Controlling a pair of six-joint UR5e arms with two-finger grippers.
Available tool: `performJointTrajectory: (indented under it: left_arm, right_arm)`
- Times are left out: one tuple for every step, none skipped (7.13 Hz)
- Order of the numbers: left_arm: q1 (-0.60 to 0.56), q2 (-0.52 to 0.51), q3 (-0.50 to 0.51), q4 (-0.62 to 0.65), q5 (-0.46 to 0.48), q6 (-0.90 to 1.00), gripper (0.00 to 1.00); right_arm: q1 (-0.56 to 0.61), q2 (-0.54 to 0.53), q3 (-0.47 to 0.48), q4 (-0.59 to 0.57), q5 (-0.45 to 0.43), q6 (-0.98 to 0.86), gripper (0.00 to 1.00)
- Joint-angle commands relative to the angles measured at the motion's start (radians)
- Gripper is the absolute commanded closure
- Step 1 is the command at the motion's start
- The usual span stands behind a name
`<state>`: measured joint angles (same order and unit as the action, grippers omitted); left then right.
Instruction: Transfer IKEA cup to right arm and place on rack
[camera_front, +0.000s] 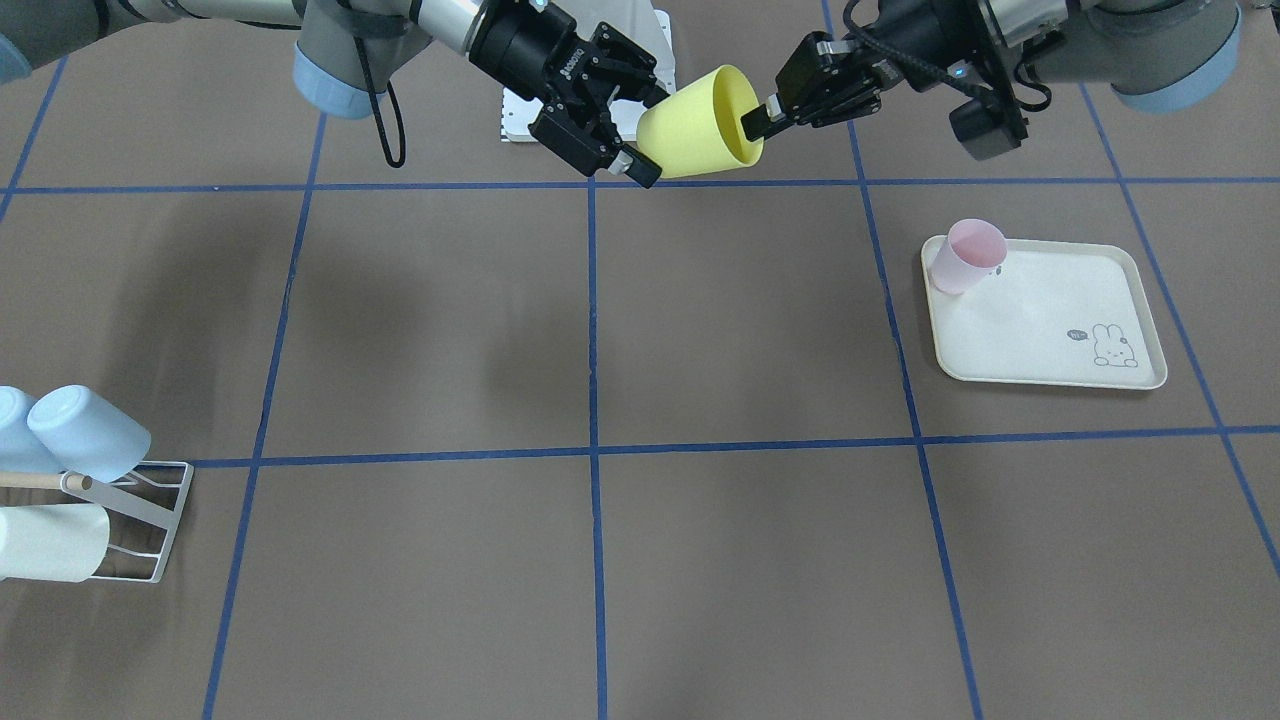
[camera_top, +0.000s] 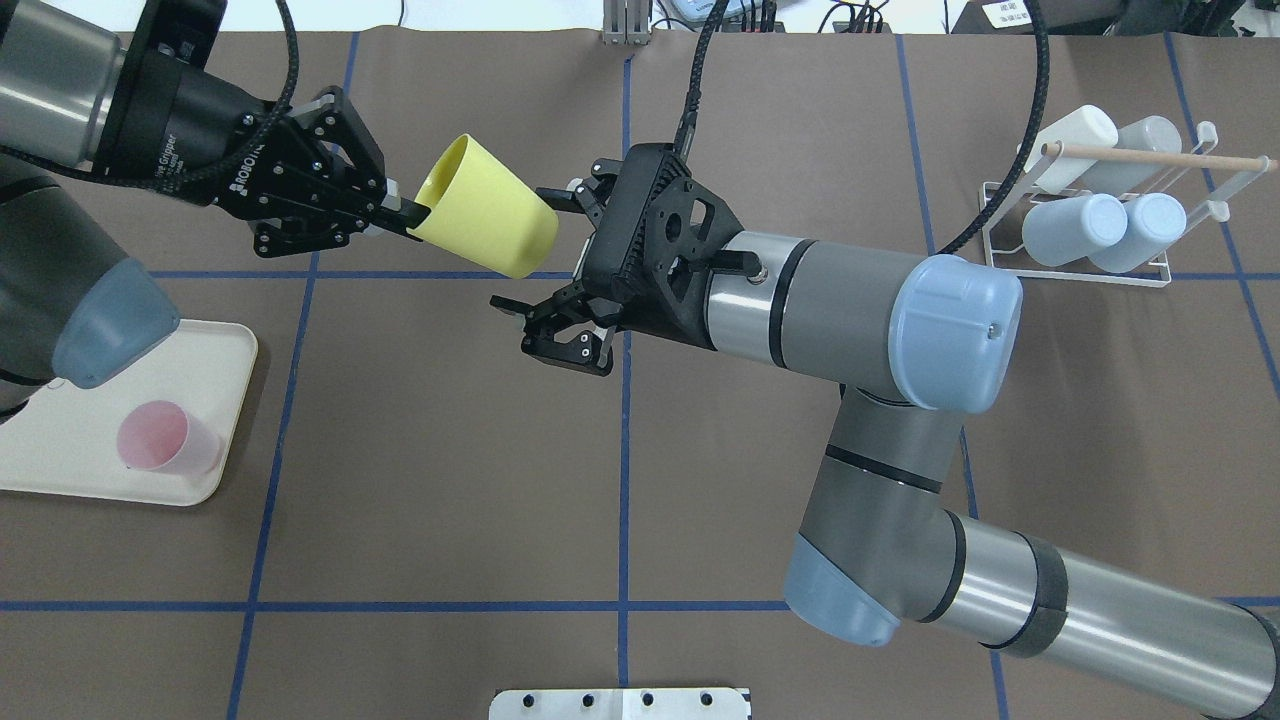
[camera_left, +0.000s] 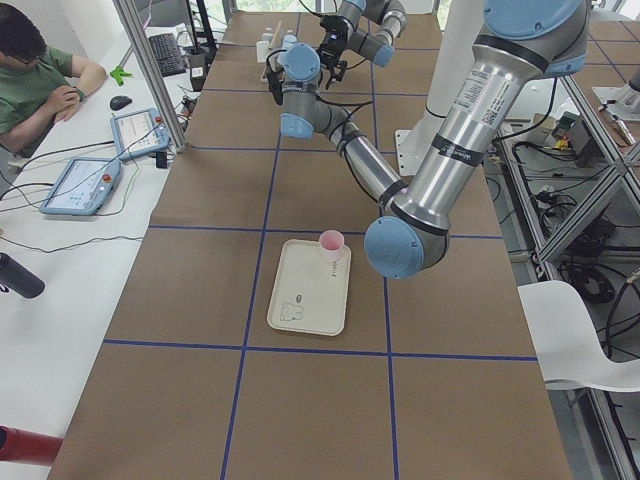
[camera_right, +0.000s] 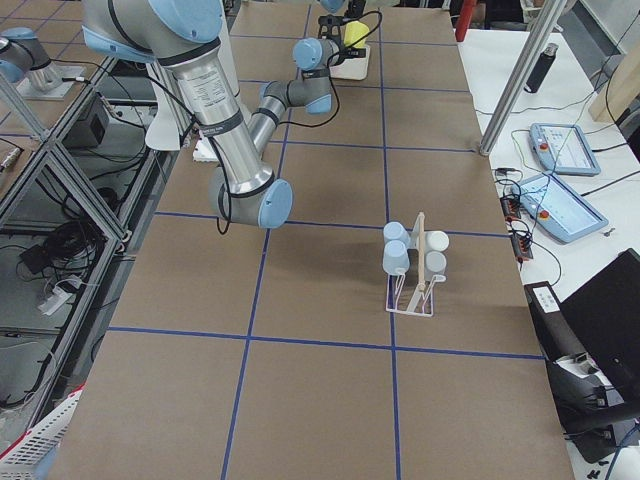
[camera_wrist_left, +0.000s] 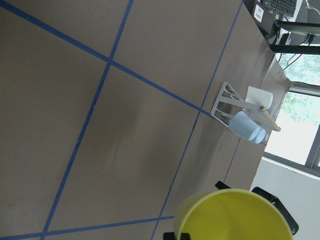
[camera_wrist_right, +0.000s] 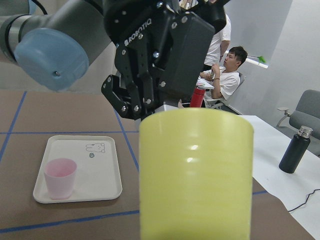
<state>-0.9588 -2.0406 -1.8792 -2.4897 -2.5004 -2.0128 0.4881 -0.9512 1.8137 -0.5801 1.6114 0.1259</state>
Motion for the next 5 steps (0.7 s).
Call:
performJointTrajectory:
  left_arm:
    - [0.0, -0.003, 0.0, 0.002, 0.0, -0.001, 1.0]
    - [0.0, -0.004, 0.0, 0.002, 0.0, 0.0, 1.0]
    - [0.0, -0.004, 0.002, 0.002, 0.0, 0.0, 1.0]
    - [0.0, -0.004, 0.002, 0.002, 0.0, 0.002, 1.0]
    - [0.0, -0.004, 0.002, 0.002, 0.0, 0.003, 1.0]
  right_arm:
    - [0.0, 0.005, -0.001, -0.001, -0.001, 0.0, 0.16]
    - [0.0, 0.005, -0.001, -0.001, -0.001, 0.0, 0.17]
    - [0.001, 0.011, -0.001, -0.001, -0.001, -0.002, 0.22]
    - [0.0, 0.015, -0.001, -0.001, -0.007, -0.002, 0.25]
    - [0.0, 0.019, -0.001, -0.003, -0.014, -0.002, 0.26]
